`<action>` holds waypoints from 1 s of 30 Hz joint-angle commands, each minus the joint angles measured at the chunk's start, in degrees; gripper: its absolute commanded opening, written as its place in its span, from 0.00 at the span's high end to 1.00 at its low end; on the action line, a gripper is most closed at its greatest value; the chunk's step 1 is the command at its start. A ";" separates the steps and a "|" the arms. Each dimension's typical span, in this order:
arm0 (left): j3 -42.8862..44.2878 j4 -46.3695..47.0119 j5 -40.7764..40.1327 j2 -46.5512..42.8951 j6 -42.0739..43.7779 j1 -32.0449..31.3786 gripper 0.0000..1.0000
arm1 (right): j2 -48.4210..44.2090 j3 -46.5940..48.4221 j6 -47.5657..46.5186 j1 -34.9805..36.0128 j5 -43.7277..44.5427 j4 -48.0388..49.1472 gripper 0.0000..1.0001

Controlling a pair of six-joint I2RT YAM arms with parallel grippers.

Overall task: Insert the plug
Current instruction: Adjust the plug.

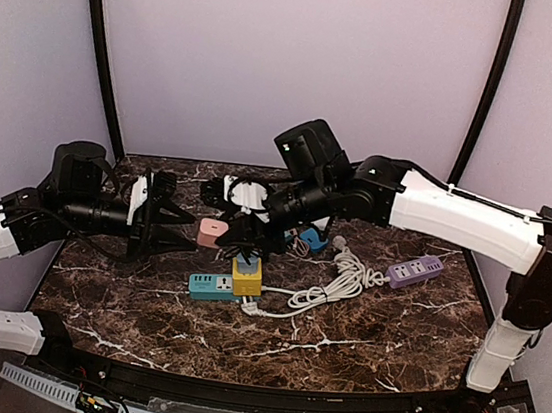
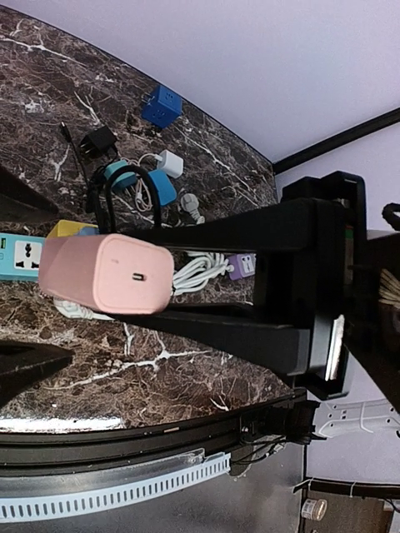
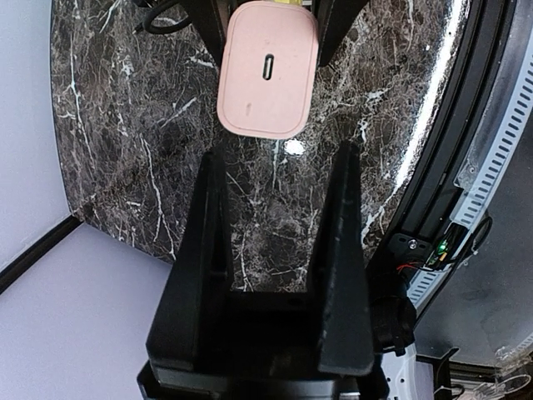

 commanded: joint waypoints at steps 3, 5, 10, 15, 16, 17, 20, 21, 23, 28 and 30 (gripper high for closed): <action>0.93 1.68 -0.56 1.39 -0.92 -0.10 0.67 | -0.93 3.81 -2.05 1.39 -2.71 -0.03 1.00; 0.88 3.12 -0.67 1.59 -0.89 -0.04 0.67 | -0.65 4.16 -2.44 1.74 -2.55 -0.22 1.00; 0.83 4.67 -0.71 1.94 -0.63 -0.10 0.71 | -0.32 4.17 -2.62 1.98 -2.68 -0.47 1.00; 0.59 4.09 2.21 1.92 0.02 -0.02 0.97 | 0.09 4.49 -2.72 2.11 -1.98 -0.49 1.00; 0.56 4.11 2.55 1.89 -0.06 -0.08 0.98 | 0.14 4.49 -2.64 2.13 -2.08 -0.36 1.00; 0.38 4.44 3.06 1.76 -0.71 -0.09 0.99 | 0.14 4.48 -2.25 2.11 -1.86 0.20 1.00; -0.48 7.35 1.97 0.87 -4.95 -0.08 0.99 | -1.46 1.93 0.50 2.05 0.23 5.50 0.58; -0.98 9.47 1.72 0.62 -7.47 -0.10 0.99 | -2.62 -0.75 1.66 2.04 0.18 7.99 0.46; -1.69 12.97 1.35 -0.10 -11.25 -0.02 0.99 | -5.84 -5.57 3.91 1.82 -0.59 14.17 0.31; -4.59 23.26 3.64 -0.37 -23.25 1.98 0.99 | -9.53 -15.07 12.97 -0.03 -5.97 29.95 0.23; -6.26 26.88 4.83 -0.30 -27.64 2.85 0.99 | -9.55 -16.64 17.20 -1.02 -8.10 34.35 0.25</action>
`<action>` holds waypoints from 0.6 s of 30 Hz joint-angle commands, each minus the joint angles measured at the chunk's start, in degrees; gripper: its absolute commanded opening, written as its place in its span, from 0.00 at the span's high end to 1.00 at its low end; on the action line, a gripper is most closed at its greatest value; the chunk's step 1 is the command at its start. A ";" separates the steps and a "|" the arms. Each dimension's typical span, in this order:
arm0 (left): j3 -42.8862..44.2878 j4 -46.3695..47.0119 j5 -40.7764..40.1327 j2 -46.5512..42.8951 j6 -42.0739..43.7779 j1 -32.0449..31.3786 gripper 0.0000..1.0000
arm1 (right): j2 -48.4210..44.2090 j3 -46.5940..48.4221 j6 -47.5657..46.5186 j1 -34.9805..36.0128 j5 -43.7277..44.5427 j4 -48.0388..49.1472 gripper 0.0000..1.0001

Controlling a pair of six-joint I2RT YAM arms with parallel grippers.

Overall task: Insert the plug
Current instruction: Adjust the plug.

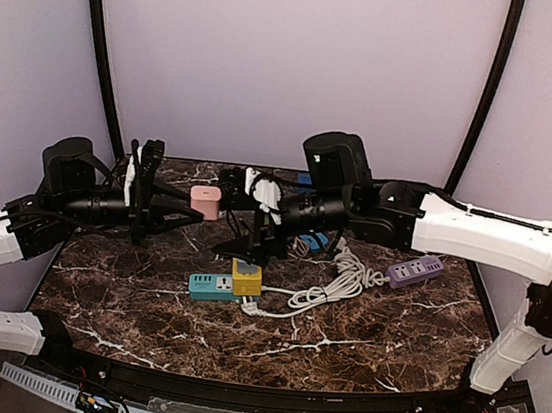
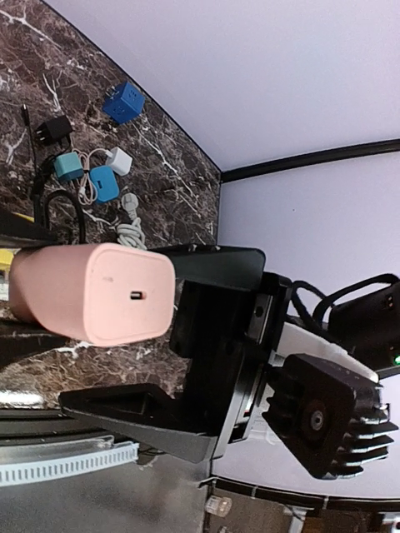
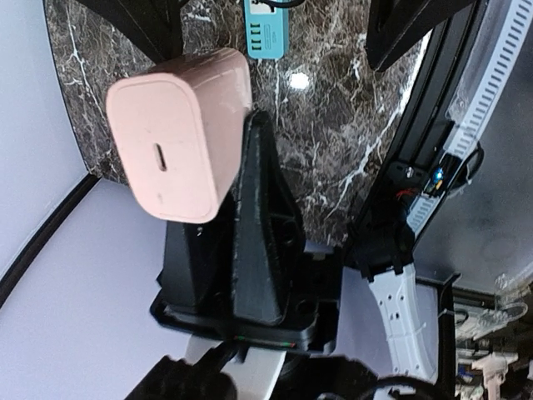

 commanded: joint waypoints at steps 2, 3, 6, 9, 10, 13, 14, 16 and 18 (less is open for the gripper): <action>-4.60 12.76 3.34 -0.53 -13.44 1.80 0.99 | -1.46 -4.11 14.33 -2.83 -7.21 19.60 0.29; -4.85 13.25 3.59 -0.60 -13.55 1.76 0.99 | -1.19 -4.43 16.80 -3.40 -8.26 21.54 0.32; -5.41 14.72 4.58 -0.68 -13.13 1.75 0.99 | 0.02 -3.89 20.20 -4.44 -10.72 23.42 0.46; -5.72 15.43 5.14 -0.88 -12.76 1.75 0.99 | 1.51 -2.40 21.24 -4.73 -12.72 23.45 0.54; -5.81 15.60 5.23 -0.97 -12.69 1.79 0.99 | 1.93 -1.90 21.46 -4.67 -12.85 23.29 0.54; -6.12 16.28 5.53 -1.25 -12.51 1.81 0.99 | 2.70 -1.02 21.28 -4.70 -13.16 22.75 0.53; -6.18 16.28 5.52 -1.33 -12.47 1.87 0.99 | 2.85 -0.98 21.05 -4.73 -13.31 22.67 0.54; -6.35 16.44 5.52 -1.59 -12.50 1.80 0.99 | 3.04 -0.97 20.95 -4.71 -14.22 22.56 0.54; -6.47 16.53 5.58 -1.65 -12.50 1.83 0.99 | 3.39 -0.67 21.16 -4.65 -14.79 22.44 0.56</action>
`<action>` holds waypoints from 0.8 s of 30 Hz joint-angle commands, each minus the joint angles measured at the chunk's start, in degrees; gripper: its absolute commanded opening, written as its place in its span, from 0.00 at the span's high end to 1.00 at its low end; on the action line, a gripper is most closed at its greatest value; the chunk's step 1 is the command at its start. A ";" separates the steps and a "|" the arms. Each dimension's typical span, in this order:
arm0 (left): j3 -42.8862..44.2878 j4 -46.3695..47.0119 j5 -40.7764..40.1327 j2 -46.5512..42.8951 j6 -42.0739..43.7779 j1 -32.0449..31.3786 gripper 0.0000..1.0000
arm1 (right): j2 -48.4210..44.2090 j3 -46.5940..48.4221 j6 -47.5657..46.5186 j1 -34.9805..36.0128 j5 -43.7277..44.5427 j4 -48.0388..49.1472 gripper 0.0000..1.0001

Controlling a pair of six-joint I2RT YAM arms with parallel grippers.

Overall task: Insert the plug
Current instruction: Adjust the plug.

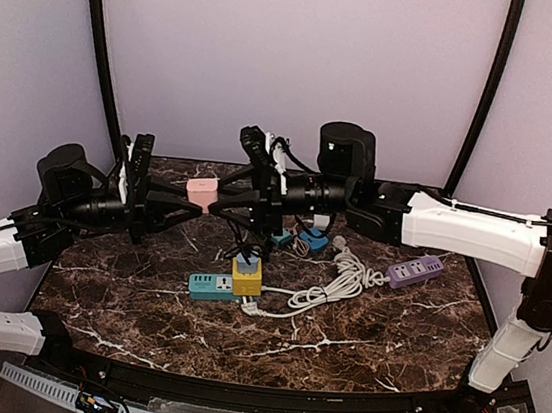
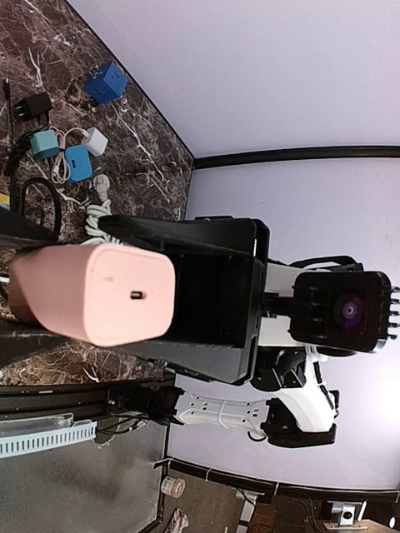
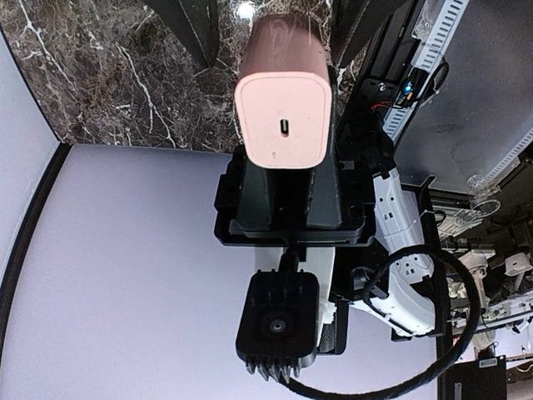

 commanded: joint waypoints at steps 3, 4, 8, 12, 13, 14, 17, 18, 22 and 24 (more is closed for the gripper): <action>-1.19 2.46 1.43 -1.10 -0.68 0.32 0.99 | 1.81 2.62 1.70 0.09 -3.44 1.32 0.76; -1.22 2.50 1.46 -0.99 -0.71 0.34 0.99 | 2.02 2.85 1.81 0.10 -3.97 1.27 0.85; -1.76 2.73 1.26 -0.78 -1.16 0.29 0.99 | 3.17 4.39 1.29 0.24 -5.87 0.15 1.00; -1.36 0.66 -0.07 -1.16 0.79 0.35 0.81 | 2.85 4.32 -1.92 0.34 -3.27 -3.18 1.00; -0.92 -0.60 -0.29 -1.41 2.61 0.39 0.69 | 2.50 4.18 -3.29 0.35 -1.78 -4.62 1.00; 0.26 -3.89 -0.46 -1.79 5.96 0.46 0.56 | 2.13 3.90 -4.60 0.28 -0.44 -6.11 1.00; 2.97 -10.19 0.20 -2.27 11.53 1.57 0.48 | 1.18 3.17 -6.79 0.31 1.17 -7.81 1.00; 4.00 -12.24 0.61 -2.23 12.98 1.79 0.48 | 1.13 3.30 -7.18 0.31 1.21 -8.09 1.00; 4.91 -13.26 2.01 -1.75 13.74 2.27 0.61 | 1.41 3.88 -8.32 0.54 1.41 -8.70 1.00; 4.74 -12.21 2.46 -1.40 13.19 2.33 0.69 | 1.66 4.02 -8.48 0.71 1.10 -8.60 1.00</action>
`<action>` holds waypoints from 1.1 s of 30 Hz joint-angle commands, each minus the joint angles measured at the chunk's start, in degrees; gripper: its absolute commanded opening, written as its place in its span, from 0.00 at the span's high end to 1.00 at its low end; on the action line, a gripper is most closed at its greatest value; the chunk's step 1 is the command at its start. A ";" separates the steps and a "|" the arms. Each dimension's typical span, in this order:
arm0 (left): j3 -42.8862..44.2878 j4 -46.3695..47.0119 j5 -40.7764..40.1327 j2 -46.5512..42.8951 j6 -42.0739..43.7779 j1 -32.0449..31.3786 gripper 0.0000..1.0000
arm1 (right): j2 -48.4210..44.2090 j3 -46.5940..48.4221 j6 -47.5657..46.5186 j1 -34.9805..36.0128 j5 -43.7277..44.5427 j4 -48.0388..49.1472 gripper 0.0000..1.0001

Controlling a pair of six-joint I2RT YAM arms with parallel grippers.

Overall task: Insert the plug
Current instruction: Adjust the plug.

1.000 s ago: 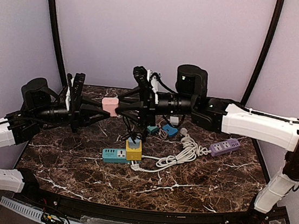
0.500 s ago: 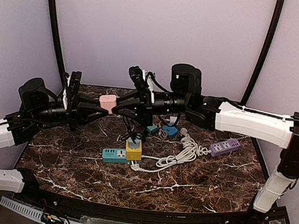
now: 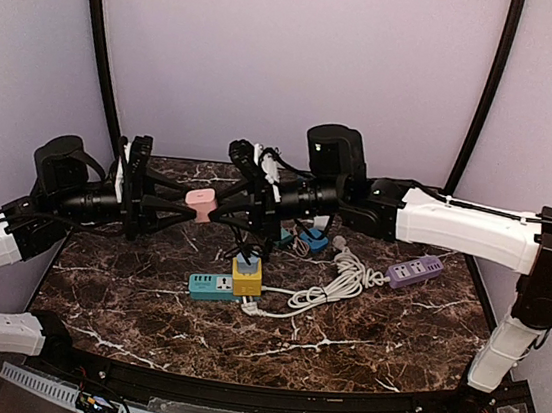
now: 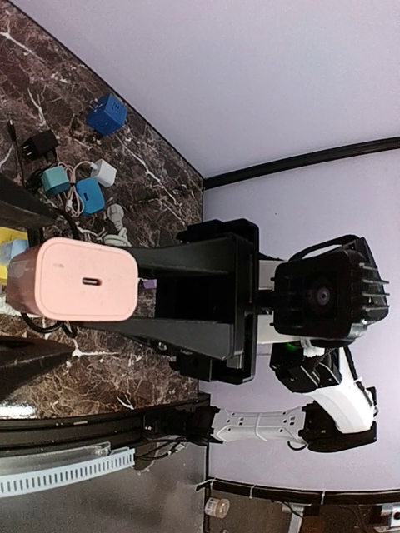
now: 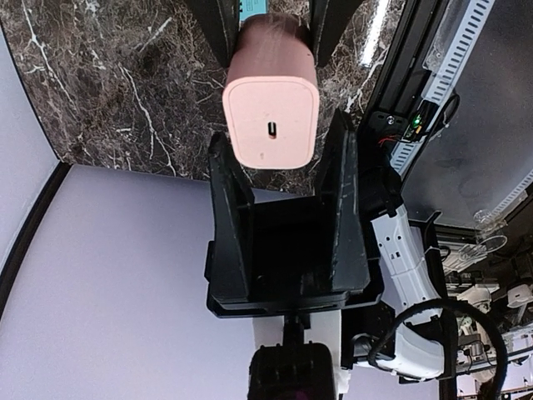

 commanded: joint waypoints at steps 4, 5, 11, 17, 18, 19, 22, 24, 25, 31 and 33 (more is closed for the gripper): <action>0.75 -1.76 2.24 0.50 2.06 0.37 0.73 | -0.05 1.69 -1.97 1.14 0.23 -0.40 1.00; 0.67 -1.72 2.24 0.73 1.97 0.35 0.71 | 0.02 1.83 -2.04 1.26 0.16 -0.36 1.00; -0.02 0.74 2.05 1.20 1.03 0.26 0.79 | 1.03 2.78 -2.18 1.65 -0.29 -0.61 1.00; -0.20 -2.27 1.66 0.51 3.57 0.41 0.99 | 0.77 2.17 -1.90 1.68 1.78 -1.17 0.82; -0.29 -3.30 0.97 0.32 4.09 0.75 0.99 | 0.16 1.49 -1.94 1.60 2.91 -1.18 0.64; -0.78 -5.23 0.59 0.23 5.31 1.03 0.99 | -0.68 0.55 -2.10 1.54 3.75 -1.06 0.51; -3.99 -6.67 -1.18 0.40 5.56 5.02 0.99 | -4.06 -2.64 -1.78 0.82 6.69 -0.54 0.30; -8.52 -4.47 0.41 1.57 3.95 7.66 0.99 | -6.15 -4.75 -0.90 -0.20 7.71 0.19 0.23; -9.50 -2.23 1.23 2.13 4.05 8.04 0.99 | -6.90 -5.57 -0.36 -1.10 7.54 0.33 0.22; -17.55 13.72 4.04 8.80 5.31 8.52 0.99 | -10.34 -9.76 1.35 -4.03 7.58 0.08 0.18; -20.02 19.01 4.10 11.70 3.99 8.51 0.99 | -11.01 -11.24 1.32 -4.81 8.02 0.09 0.18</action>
